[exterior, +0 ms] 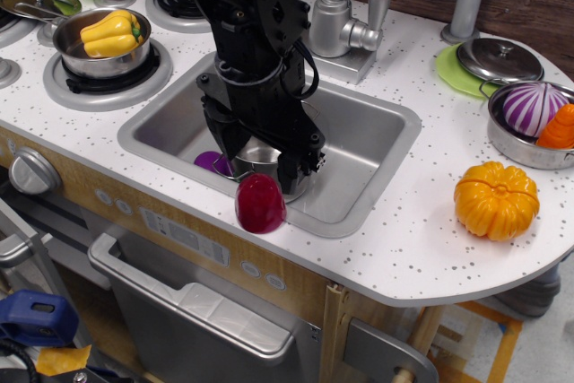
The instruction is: Put sweet potato in pot which is in sink
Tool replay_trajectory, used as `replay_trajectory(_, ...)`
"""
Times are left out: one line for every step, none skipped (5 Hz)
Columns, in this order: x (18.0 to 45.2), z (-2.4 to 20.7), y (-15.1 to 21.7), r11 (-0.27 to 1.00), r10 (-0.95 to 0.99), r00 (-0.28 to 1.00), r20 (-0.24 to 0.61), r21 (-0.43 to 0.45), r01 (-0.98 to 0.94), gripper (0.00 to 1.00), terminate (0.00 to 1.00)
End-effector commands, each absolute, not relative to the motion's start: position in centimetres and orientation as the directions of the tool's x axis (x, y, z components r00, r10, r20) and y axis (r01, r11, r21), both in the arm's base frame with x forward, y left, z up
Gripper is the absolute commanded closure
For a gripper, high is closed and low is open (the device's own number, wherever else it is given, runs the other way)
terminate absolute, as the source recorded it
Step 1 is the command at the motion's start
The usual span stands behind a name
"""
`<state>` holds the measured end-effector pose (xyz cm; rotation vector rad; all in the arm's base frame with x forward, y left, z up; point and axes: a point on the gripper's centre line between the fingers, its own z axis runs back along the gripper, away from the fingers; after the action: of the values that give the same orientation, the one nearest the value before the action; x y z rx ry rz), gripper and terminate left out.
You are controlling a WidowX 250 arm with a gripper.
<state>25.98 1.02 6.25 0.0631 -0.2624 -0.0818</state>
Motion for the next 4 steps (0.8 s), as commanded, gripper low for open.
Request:
replay_trajectory(26.0,6.3,1.0,0.995,-0.089,0.962,0.256,0.073,0.072,0.0,0.0)
replay_trajectory(26.5,5.4,1.6,0.994,-0.102,0.953,0.284,0.062,0.087,0.0,0.0)
replay_trajectory(26.5,5.2,1.8,0.994,-0.105,0.95,0.294,0.066,0.09,0.0,0.0)
replay_trajectory(26.5,4.4,2.0,0.993,-0.112,0.942,0.316,0.074,0.093,0.0,0.0)
